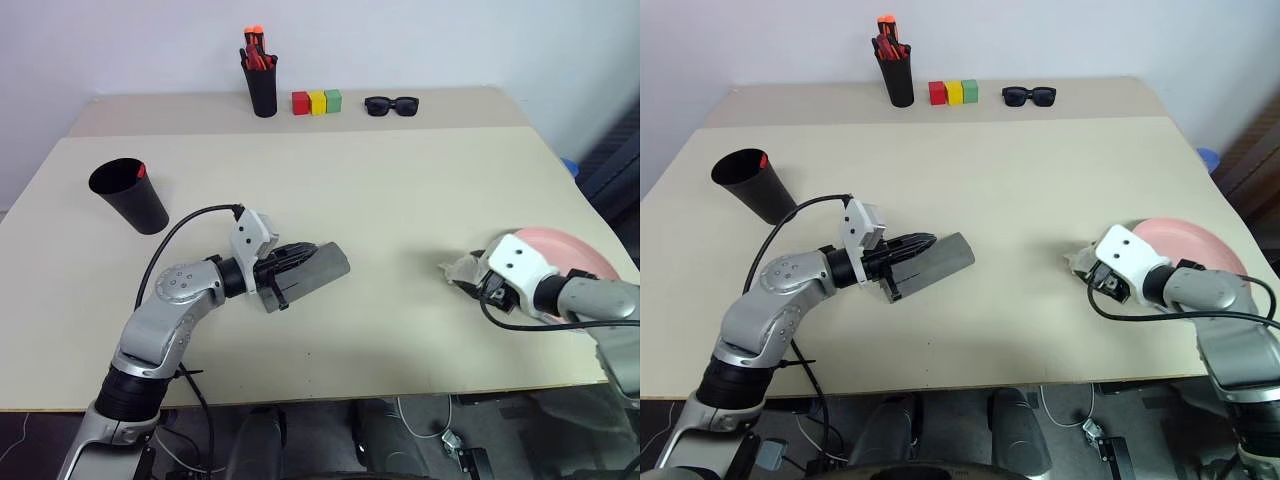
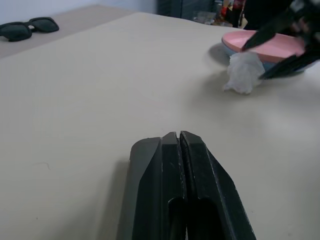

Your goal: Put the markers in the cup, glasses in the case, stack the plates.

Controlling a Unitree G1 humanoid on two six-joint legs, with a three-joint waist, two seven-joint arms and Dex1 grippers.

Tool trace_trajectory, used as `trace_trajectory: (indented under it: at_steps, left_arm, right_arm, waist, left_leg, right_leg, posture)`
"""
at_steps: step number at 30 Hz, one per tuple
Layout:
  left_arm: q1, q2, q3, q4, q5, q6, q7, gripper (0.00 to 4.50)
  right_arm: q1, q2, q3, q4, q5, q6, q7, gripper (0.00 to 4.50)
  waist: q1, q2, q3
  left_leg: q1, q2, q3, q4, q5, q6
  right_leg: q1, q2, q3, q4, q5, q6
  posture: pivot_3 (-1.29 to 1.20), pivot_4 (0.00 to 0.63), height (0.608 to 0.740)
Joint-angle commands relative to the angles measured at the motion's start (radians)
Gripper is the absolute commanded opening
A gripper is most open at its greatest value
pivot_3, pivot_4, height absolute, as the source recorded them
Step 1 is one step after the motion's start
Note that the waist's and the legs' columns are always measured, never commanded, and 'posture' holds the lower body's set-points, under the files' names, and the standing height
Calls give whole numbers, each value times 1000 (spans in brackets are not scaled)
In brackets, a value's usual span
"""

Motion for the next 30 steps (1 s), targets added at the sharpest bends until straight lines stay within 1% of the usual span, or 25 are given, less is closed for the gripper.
trace_trajectory:
  at_steps: [1, 4, 5, 8, 12, 16, 19, 20, 22, 23, 26, 30]
  left_arm:
    - [8, 12, 28, -46, -1, -7, 11, 0]
    - [15, 13, 24, -46, 1, -11, 14, 0]
    - [15, 12, 22, -40, 4, -13, 16, 0]
    - [11, 10, 20, -28, 10, -18, 19, 0]
    - [-3, 5, 30, 9, 11, -29, 24, 0]
    - [-20, -13, 28, 69, 32, -55, 42, 0]
    - [-21, -20, 33, 95, 45, -77, 54, 0]
    - [-21, -21, 36, 99, 47, -81, 58, 0]
    - [-21, -25, 41, 102, 52, -84, 68, 0]
    - [-15, -23, 52, 100, 55, -89, 77, 0]
    - [7, -22, 99, 93, 64, -102, 124, 0]
    - [135, -2, 261, 51, 60, -91, 221, 0]
  right_arm:
    - [-13, -16, -22, 17, -20, -33, -15, 1842]
    - [-19, -18, -47, 1, -7, -44, -15, 402]
    - [-20, -21, -61, -15, 2, -39, -12, 39]
    - [-27, -36, -113, -58, 19, -5, -13, 39]
    - [-37, -88, -232, -47, 22, 58, -24, 39]
    - [9, -135, -248, 41, -56, 83, -73, 39]
    - [31, -118, -257, 43, -47, 100, -82, 1043]
    - [28, -108, -260, 41, -40, 102, -88, 1460]
    - [12, -93, -257, 43, -41, 83, -104, 2495]
    - [-6, -78, -251, 39, -35, 67, -112, 2922]
    - [-65, -33, -237, 29, -1, 37, -117, 2922]
    - [-182, 66, -202, 34, 102, 30, -91, 2922]
  waist:
    - [-1, 0, 0]
    - [-3, 0, 0]
    - [-3, 0, 0]
    - [-2, 0, 0]
    - [-1, 0, 0]
    - [0, -1, 0]
    - [0, 0, 0]
    - [-3, 0, 0]
    - [-7, 0, 0]
    - [-7, 0, 0]
    - [-10, 0, 0]
    - [-25, 0, 0]
  left_leg:
    - [0, 0, 0, 0, 0, 0]
    - [0, 0, 0, 0, 0, 0]
    - [0, 0, 0, 0, 0, 0]
    - [0, 0, 0, 0, 0, 0]
    - [0, 0, 0, 0, 0, 0]
    - [0, 0, 0, 0, 0, 0]
    - [0, 0, 0, 0, -1, 1]
    - [0, 0, 0, 0, -1, 1]
    - [1, 0, 1, 0, -1, 2]
    - [1, 0, 1, 0, -1, 2]
    - [1, 0, 1, 0, -1, 2]
    - [1, 1, 1, -1, -1, 2]
  right_leg:
    - [0, 0, 0, 0, 0, 0]
    - [0, 0, 0, 0, 0, 0]
    - [0, 0, 0, 0, 0, 0]
    - [0, 0, 0, 0, 0, 0]
    - [0, 0, 0, 0, 0, 0]
    - [0, 0, 0, 0, 0, 0]
    - [1, 0, 0, -2, 0, 0]
    - [1, 0, 0, -2, 0, 0]
    - [0, 0, 0, -2, 0, 0]
    - [0, 0, 1, -2, 0, 0]
    - [0, 0, 1, -2, 0, 0]
    - [0, 0, 1, -2, 0, 0]
  posture:
    - [0, 150, 740]
    - [0, 150, 740]
    - [0, 150, 740]
    - [0, 150, 740]
    - [0, 150, 740]
    - [0, 150, 740]
    - [0, 150, 740]
    - [0, 150, 740]
    - [0, 150, 740]
    - [0, 150, 740]
    - [0, 150, 740]
    - [0, 150, 740]
